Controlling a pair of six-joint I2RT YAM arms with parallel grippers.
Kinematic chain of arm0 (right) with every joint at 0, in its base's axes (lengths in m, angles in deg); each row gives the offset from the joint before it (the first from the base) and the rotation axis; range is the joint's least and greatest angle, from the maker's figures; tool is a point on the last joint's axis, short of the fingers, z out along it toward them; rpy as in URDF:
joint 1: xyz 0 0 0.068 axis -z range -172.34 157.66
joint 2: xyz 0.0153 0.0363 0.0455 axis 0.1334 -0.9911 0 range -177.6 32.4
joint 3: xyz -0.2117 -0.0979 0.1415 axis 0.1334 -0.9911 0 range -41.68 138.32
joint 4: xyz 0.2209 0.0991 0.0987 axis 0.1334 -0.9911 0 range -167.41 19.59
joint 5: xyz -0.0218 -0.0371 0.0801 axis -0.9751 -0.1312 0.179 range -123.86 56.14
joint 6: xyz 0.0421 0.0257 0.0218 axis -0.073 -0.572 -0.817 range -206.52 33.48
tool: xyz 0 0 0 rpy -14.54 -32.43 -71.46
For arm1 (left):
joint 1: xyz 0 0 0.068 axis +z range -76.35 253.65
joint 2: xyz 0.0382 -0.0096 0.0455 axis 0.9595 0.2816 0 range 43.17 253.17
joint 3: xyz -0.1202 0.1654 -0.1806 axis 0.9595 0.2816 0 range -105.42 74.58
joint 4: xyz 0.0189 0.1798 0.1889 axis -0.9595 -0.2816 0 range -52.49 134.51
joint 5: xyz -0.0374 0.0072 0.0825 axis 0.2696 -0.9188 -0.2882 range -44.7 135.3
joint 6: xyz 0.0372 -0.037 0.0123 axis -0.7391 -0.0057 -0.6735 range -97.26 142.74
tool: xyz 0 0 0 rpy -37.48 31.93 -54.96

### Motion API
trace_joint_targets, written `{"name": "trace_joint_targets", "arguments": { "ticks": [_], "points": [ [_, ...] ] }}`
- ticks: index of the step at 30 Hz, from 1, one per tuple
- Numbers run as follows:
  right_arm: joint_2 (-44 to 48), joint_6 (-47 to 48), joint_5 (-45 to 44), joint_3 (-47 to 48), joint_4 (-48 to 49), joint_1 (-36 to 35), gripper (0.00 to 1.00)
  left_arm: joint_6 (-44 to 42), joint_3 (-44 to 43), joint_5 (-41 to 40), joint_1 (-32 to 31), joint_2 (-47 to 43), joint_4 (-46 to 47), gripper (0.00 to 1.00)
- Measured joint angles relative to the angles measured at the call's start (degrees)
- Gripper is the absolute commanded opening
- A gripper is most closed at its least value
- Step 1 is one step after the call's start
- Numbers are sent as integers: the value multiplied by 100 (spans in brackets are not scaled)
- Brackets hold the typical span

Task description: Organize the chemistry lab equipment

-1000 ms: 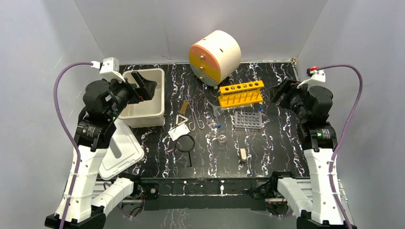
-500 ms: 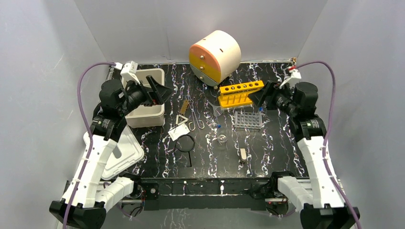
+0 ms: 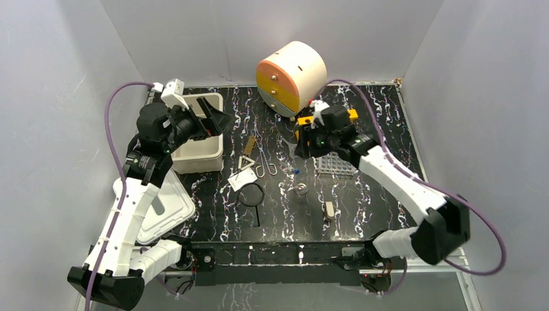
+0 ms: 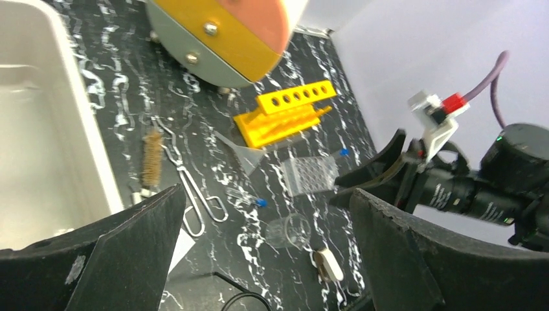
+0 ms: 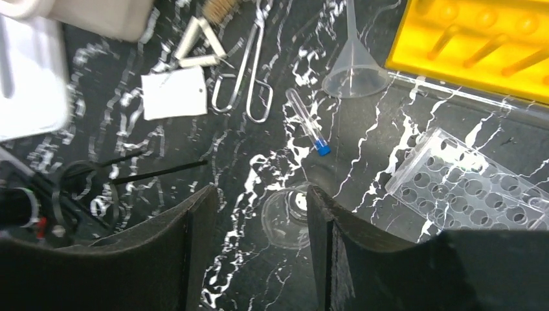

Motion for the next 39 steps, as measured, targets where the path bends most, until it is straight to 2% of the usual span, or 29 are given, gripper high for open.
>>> {"name": "trace_joint_targets", "arguments": {
  "ticks": [12, 22, 31, 39],
  "points": [
    [-2070, 542, -852, 212, 74, -540, 44, -105, -249, -957, 2, 94, -516, 98],
    [-3167, 767, -1119, 457, 479, -686, 47, -162, -249, -1228, 2, 240, -640, 98],
    [-3751, 1123, -1314, 848, 560, -719, 45, -339, -262, -1228, 2, 407, -857, 98],
    [-3834, 1589, -1152, 850, 592, -761, 31, -149, -262, -1228, 2, 400, -955, 98]
  ]
}}
